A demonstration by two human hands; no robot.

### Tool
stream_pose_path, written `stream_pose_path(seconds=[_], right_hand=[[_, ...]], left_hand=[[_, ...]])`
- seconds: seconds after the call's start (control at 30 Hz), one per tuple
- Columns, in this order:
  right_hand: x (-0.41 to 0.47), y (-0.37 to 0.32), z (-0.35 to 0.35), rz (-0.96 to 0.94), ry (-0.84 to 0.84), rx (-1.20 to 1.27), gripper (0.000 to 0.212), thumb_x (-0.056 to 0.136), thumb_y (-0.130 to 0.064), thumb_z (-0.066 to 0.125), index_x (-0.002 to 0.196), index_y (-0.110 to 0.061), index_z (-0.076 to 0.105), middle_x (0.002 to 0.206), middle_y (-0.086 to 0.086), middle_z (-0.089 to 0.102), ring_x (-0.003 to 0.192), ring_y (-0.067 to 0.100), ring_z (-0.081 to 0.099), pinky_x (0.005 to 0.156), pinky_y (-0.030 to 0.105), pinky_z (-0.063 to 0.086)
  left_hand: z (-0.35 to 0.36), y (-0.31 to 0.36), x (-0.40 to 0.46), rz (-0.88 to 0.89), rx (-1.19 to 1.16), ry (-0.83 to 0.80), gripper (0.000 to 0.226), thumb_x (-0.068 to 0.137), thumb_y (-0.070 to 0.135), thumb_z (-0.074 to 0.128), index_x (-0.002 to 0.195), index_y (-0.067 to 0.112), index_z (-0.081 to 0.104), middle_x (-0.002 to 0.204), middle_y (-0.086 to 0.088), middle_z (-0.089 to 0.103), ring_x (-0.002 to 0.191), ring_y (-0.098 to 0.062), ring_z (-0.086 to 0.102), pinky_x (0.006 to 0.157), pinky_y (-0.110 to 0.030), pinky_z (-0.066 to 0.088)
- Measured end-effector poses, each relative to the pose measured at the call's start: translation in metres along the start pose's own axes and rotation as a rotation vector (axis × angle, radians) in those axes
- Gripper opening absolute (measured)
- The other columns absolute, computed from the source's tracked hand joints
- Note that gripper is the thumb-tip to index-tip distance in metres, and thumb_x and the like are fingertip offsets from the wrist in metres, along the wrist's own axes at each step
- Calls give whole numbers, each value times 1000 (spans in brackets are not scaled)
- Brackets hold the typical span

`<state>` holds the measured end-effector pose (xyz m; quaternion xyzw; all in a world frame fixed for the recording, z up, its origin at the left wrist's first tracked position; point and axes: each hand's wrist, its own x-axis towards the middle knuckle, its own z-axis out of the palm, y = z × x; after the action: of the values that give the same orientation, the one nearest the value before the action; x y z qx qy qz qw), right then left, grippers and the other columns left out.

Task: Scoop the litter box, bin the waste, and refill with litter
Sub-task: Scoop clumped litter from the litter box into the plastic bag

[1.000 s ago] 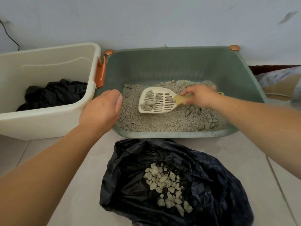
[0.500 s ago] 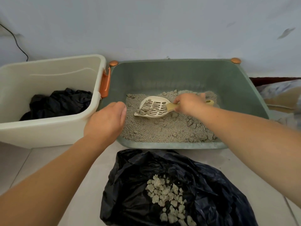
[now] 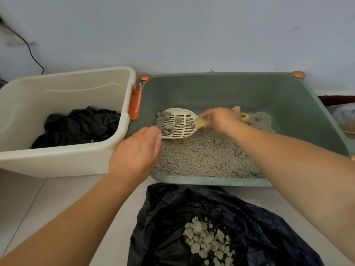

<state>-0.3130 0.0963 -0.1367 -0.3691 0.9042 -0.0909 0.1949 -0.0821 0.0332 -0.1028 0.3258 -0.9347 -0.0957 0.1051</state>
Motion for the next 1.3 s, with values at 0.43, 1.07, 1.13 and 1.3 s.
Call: stream_pose_path(seconds=[0.43, 1.07, 1.13, 1.3], right_hand=[[2, 23, 28, -39, -152, 524, 35, 82, -28, 68, 102, -55, 57, 117, -5, 54, 103, 22, 48, 54, 25, 45], [-26, 71, -11, -56, -53, 328, 34, 80, -41, 67, 106, -58, 55, 109, -18, 55, 101, 17, 45, 93, 43, 40], [-32, 78, -22, -33, -22, 243, 35, 81, -43, 66, 113, -54, 56, 122, -14, 57, 117, 24, 40, 89, 37, 39], [-44, 85, -47, -32, 11, 77, 34, 82, -47, 64, 115, -50, 56, 124, -13, 58, 118, 22, 42, 88, 35, 25]], left_hand=[[0, 0, 0, 14, -15, 28, 56, 86, 47, 11, 97, 15, 55, 90, -4, 61, 80, -31, 60, 66, -44, 49], [-4, 2, -1, 30, 67, -96, 30, 100, 27, 30, 104, 11, 55, 98, -9, 58, 86, -31, 58, 72, -42, 45], [-6, 3, -1, 41, 99, -126, 29, 100, 28, 29, 106, 13, 54, 101, -8, 57, 87, -29, 58, 72, -40, 45], [-10, 7, -6, 78, 170, -160, 25, 98, 30, 35, 110, 17, 53, 107, -4, 56, 93, -26, 58, 77, -36, 44]])
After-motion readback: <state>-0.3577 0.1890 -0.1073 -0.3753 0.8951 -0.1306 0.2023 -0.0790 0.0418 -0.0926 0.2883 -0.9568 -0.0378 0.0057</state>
